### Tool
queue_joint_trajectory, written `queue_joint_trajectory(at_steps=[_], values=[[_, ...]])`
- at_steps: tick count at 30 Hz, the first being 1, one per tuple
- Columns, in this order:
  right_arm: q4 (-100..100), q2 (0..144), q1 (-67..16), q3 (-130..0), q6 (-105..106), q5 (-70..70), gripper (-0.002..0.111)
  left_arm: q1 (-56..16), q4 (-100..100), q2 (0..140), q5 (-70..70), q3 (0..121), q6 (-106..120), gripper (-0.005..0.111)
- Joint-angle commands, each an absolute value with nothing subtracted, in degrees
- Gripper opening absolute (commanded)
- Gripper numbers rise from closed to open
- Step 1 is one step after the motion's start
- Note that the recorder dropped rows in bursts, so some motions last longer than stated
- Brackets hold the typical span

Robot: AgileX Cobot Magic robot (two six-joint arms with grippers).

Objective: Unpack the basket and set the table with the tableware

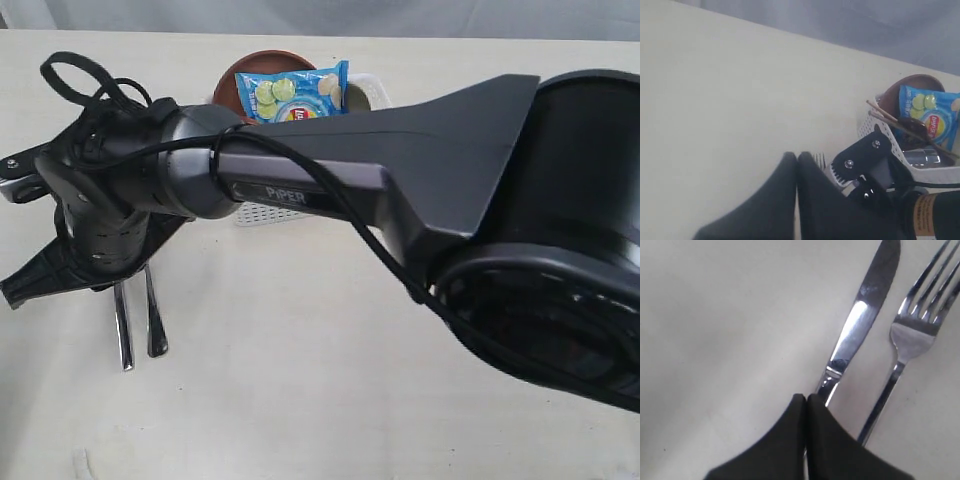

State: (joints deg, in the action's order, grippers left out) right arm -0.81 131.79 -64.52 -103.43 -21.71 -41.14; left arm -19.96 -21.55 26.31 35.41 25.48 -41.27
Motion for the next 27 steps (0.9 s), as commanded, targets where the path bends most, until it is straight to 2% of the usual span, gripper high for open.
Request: queue_joint_trajectory(at_steps=[1,13,27], values=[[2.2,132.8,-64.0,-103.9,-17.5,-38.4,0.000,-20.4,-23.2,25.9,34.6,25.8,-42.9,0.000],[5.9,135.0,-63.9,-103.9,-14.9,-36.4,0.000,-20.4,-23.3,25.9,34.6,25.8,-42.9,0.000],[5.9,136.3,-60.1,-103.9,-16.4,-35.5,0.000,-20.4,-21.9,25.9,34.7,25.8,-42.4,0.000]])
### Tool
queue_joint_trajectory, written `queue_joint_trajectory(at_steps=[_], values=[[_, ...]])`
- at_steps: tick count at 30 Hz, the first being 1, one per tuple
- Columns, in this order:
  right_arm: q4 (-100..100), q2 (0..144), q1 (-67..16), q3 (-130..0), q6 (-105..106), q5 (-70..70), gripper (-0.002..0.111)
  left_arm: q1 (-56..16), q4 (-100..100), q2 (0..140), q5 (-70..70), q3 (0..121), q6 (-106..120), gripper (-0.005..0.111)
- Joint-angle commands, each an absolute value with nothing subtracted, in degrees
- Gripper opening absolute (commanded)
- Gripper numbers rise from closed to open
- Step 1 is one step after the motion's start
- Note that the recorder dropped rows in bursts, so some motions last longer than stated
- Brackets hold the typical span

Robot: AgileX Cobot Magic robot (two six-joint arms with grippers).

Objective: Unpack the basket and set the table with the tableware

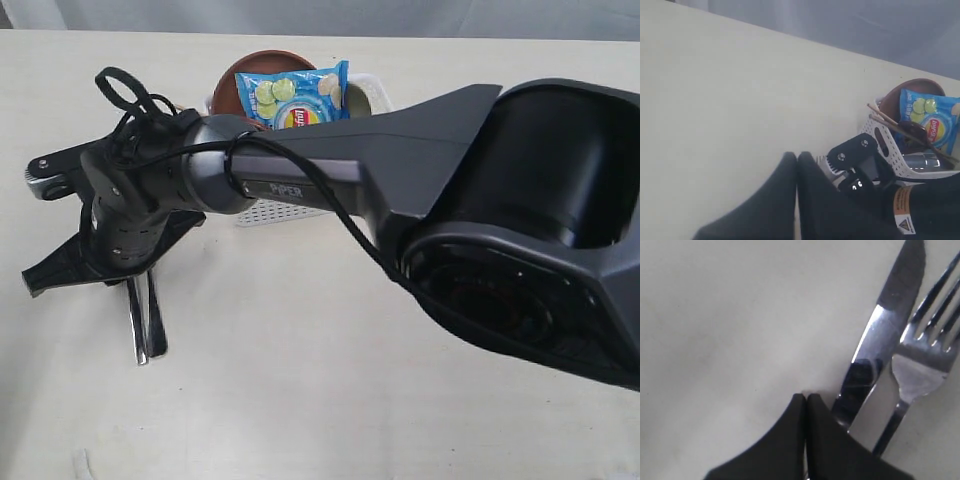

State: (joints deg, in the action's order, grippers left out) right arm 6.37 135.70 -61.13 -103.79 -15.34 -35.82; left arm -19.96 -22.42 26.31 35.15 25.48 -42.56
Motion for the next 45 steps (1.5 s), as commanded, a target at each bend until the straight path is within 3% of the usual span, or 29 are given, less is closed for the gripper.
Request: queue_joint_trajectory(at_steps=[1,19,45], values=[[5.5,136.3,-59.9,-103.9,-17.3,-35.5,0.000,-20.4,-21.9,25.9,34.7,25.8,-42.4,0.000],[-0.5,134.8,-60.2,-103.9,-25.9,-37.0,0.000,-20.4,-21.6,25.9,34.7,25.8,-42.4,0.000],[-3.4,132.0,-61.8,-103.9,-27.6,-51.6,0.000,-21.9,-20.7,25.9,35.0,25.8,-41.0,0.000]])
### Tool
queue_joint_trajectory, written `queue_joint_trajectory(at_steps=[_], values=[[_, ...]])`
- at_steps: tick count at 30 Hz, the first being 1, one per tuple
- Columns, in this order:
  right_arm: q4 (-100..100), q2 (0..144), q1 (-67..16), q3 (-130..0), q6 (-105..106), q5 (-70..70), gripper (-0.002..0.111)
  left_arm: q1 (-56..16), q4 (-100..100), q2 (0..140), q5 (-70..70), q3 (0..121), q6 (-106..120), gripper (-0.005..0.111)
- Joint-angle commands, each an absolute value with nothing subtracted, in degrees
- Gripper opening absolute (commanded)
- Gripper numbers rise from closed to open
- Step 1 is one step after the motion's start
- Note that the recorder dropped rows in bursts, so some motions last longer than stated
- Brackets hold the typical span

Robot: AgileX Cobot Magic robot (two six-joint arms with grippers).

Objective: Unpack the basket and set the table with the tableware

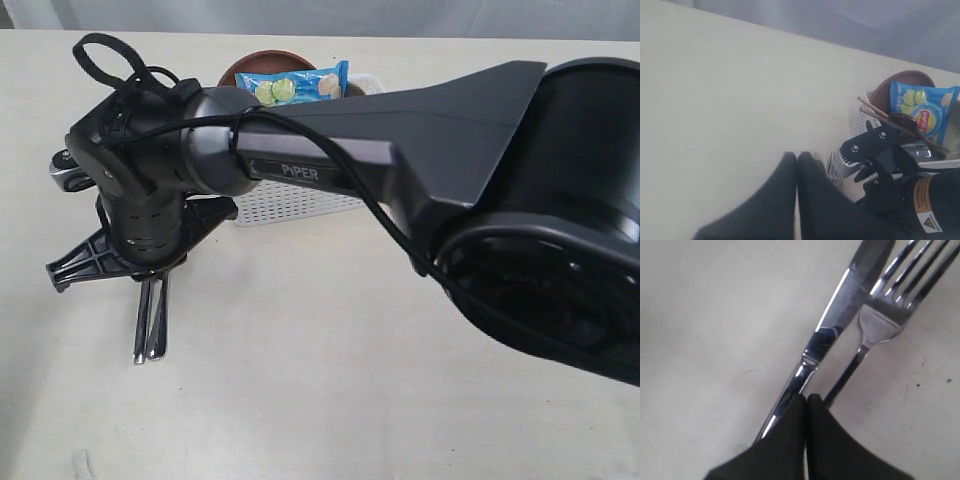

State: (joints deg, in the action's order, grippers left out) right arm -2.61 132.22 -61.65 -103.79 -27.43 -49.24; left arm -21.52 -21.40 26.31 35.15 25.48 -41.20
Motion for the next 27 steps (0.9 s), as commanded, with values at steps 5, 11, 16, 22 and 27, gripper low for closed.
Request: queue_joint_trajectory(at_steps=[5,11,16,22,27], values=[[-3.4,132.4,-62.6,-103.9,-27.3,-51.9,0.000,-21.9,-20.5,25.9,34.9,25.8,-41.0,0.000],[-3.5,134.0,-63.5,-103.9,-27.3,-51.3,0.000,-21.9,-20.5,25.9,34.9,25.8,-41.0,0.000],[-2.9,134.6,-63.5,-103.9,-26.8,-50.7,0.000,-21.9,-20.5,25.9,34.9,25.8,-41.0,0.000],[1.9,134.6,-63.5,-103.9,-23.2,-48.4,0.000,-21.9,-20.6,25.9,34.7,25.8,-41.0,0.000],[2.5,134.6,-64.1,-103.9,-23.0,-47.7,0.000,-21.9,-20.6,25.9,34.7,25.8,-41.0,0.000]])
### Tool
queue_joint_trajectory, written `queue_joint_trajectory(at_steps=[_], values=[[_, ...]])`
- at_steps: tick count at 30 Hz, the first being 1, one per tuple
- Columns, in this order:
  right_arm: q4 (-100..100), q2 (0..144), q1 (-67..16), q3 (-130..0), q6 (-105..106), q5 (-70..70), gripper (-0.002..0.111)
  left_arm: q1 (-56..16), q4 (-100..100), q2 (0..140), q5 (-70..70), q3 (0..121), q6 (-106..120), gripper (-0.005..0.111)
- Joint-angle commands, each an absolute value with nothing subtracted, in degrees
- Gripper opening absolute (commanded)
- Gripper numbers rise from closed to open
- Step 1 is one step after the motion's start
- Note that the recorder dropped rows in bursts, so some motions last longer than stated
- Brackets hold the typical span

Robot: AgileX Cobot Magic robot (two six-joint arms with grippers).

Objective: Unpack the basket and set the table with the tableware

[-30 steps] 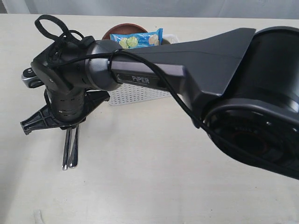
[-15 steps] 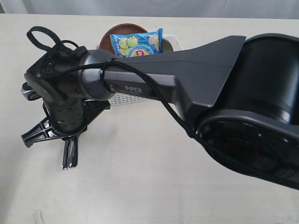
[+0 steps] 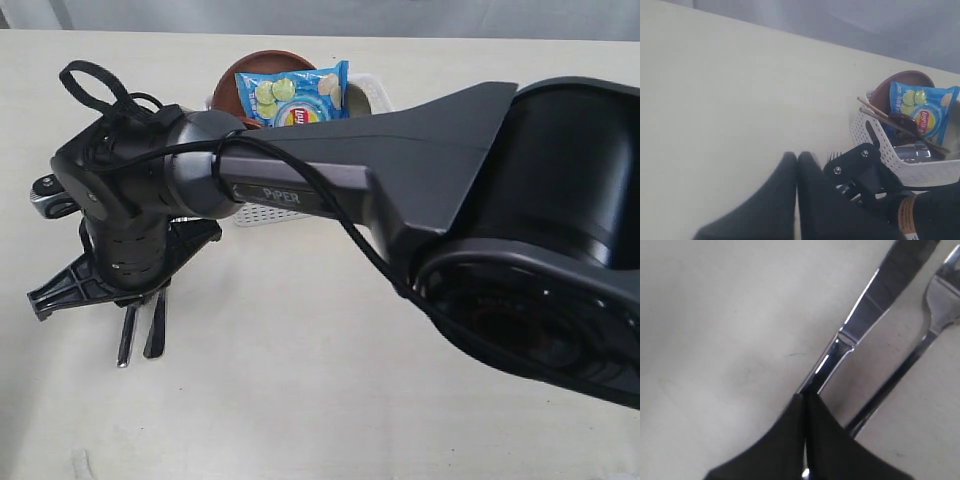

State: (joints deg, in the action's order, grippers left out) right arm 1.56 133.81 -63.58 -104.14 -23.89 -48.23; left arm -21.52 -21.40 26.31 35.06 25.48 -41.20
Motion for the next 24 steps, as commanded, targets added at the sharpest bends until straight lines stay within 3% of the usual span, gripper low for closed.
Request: queue_joint_trajectory(at_steps=[1,24], values=[[2.5,134.6,-64.3,-103.9,-23.0,-47.7,0.000,-21.9,-20.6,25.9,34.7,25.8,-41.0,0.000],[-11.7,129.9,-64.1,-101.0,-31.3,-58.2,0.000,-21.9,-20.6,25.9,35.1,25.8,-41.0,0.000]])
